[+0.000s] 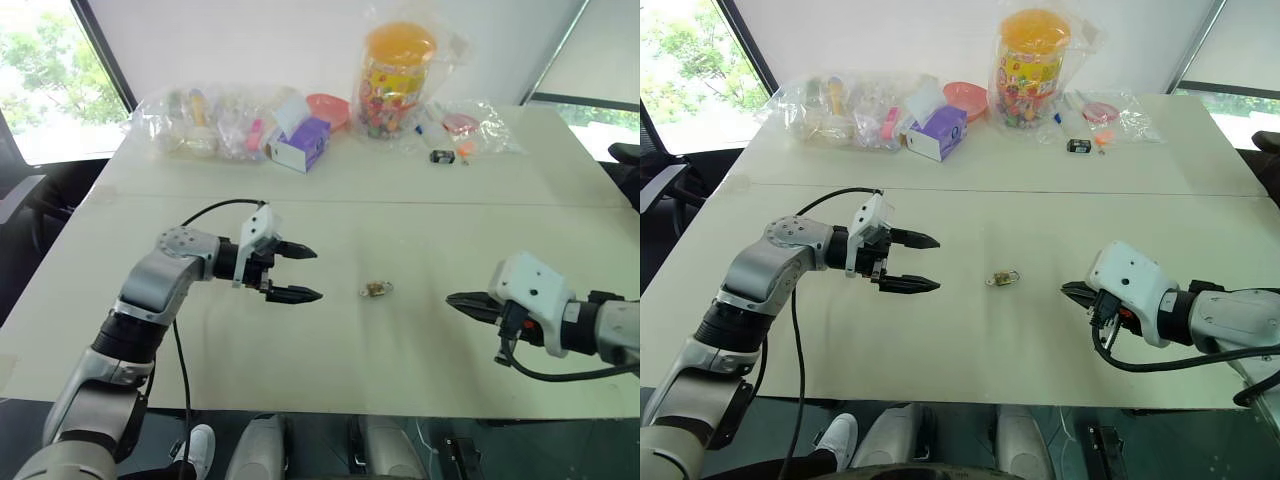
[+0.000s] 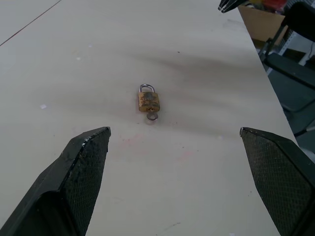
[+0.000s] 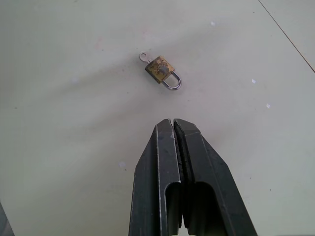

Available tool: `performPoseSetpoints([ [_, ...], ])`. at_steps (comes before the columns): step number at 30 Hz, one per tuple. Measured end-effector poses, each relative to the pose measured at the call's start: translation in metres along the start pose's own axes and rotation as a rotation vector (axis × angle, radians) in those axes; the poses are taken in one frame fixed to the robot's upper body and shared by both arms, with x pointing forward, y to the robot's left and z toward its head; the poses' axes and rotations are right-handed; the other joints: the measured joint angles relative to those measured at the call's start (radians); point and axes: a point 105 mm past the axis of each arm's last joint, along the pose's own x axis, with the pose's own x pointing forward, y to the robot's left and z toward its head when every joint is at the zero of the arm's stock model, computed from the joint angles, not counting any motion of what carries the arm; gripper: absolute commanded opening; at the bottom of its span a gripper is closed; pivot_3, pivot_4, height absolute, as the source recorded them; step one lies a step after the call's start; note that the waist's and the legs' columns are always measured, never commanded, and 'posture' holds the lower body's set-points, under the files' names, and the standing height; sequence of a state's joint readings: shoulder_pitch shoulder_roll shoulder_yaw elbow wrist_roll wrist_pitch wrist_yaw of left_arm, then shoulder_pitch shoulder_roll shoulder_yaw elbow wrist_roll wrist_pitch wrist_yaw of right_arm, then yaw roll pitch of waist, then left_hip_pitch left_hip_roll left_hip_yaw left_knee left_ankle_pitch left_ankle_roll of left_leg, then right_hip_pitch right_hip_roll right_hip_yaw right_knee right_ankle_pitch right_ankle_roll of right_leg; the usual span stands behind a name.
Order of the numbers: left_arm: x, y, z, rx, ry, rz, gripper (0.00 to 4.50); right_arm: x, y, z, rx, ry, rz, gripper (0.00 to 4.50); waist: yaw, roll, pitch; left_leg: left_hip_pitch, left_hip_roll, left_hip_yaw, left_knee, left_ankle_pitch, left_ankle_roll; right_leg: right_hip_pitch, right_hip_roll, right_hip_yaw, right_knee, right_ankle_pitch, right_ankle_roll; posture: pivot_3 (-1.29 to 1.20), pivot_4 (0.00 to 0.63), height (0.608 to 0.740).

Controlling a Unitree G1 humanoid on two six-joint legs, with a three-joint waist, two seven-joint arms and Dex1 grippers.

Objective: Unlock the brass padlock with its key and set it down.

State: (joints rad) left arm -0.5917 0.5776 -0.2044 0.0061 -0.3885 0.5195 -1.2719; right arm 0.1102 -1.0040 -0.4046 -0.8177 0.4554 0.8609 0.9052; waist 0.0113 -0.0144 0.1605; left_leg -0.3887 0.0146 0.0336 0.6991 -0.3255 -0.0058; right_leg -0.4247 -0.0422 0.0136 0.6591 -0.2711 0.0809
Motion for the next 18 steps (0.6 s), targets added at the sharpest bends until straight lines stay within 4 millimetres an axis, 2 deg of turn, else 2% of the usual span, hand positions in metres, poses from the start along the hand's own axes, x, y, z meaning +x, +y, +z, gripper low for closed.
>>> performPoseSetpoints([
  [6,0.0046,0.0003,-0.0009,-0.006,-0.017,0.016,4.41,0.0016,-0.0047,0.0021,-0.005,-0.004,-0.002,0.00,0.000,0.000,0.000,0.000,0.000,0.000,0.000,0.000,0.000,0.000,0.000,0.000,0.000,0.000,0.000,0.00,0.150,0.735],
  [18,0.0008,-0.0028,-0.0035,-0.017,-0.011,0.013,4.41,0.0055,-0.0035,0.0009,-0.007,-0.003,0.013,0.00,0.000,0.000,0.000,0.000,0.000,0.000,0.000,0.000,0.000,0.000,0.000,0.000,0.000,0.000,0.000,0.00,0.150,0.735],
])
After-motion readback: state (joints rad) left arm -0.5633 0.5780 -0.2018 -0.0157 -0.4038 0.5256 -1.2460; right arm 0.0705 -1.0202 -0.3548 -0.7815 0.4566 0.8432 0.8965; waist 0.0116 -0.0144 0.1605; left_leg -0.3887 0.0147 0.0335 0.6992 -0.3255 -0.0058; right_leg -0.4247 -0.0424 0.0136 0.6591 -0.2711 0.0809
